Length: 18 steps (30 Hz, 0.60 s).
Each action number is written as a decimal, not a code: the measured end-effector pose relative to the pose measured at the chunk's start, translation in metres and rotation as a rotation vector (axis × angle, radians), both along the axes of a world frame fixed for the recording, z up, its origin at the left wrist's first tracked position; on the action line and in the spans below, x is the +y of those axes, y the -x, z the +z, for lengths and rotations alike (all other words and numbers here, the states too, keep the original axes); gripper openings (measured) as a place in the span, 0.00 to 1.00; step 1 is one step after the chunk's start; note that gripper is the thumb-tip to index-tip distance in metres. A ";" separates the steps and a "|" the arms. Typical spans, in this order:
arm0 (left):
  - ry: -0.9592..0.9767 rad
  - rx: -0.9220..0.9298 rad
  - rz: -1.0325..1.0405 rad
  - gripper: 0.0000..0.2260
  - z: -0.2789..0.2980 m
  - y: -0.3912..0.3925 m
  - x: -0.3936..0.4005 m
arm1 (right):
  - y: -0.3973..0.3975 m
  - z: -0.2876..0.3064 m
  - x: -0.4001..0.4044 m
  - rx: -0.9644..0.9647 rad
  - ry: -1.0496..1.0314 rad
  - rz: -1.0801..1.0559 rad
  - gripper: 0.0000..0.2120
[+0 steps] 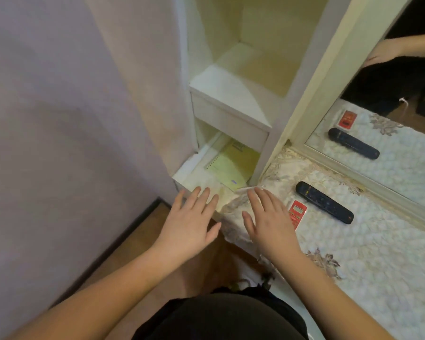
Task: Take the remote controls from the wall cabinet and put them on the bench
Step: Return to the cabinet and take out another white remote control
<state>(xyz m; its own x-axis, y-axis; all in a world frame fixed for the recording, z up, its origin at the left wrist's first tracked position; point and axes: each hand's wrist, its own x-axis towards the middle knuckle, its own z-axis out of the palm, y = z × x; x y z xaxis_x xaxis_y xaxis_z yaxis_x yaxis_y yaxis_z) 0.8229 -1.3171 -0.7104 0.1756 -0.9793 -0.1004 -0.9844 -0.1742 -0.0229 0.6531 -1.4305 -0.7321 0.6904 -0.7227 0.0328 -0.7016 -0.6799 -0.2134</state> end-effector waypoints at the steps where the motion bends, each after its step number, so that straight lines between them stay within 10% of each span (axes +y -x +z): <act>1: 0.014 -0.004 0.016 0.28 0.002 -0.005 0.010 | -0.006 0.001 0.007 0.004 0.010 0.014 0.25; 18: 0.079 0.053 0.361 0.28 0.031 -0.049 0.201 | -0.122 0.026 0.151 0.050 0.076 0.298 0.26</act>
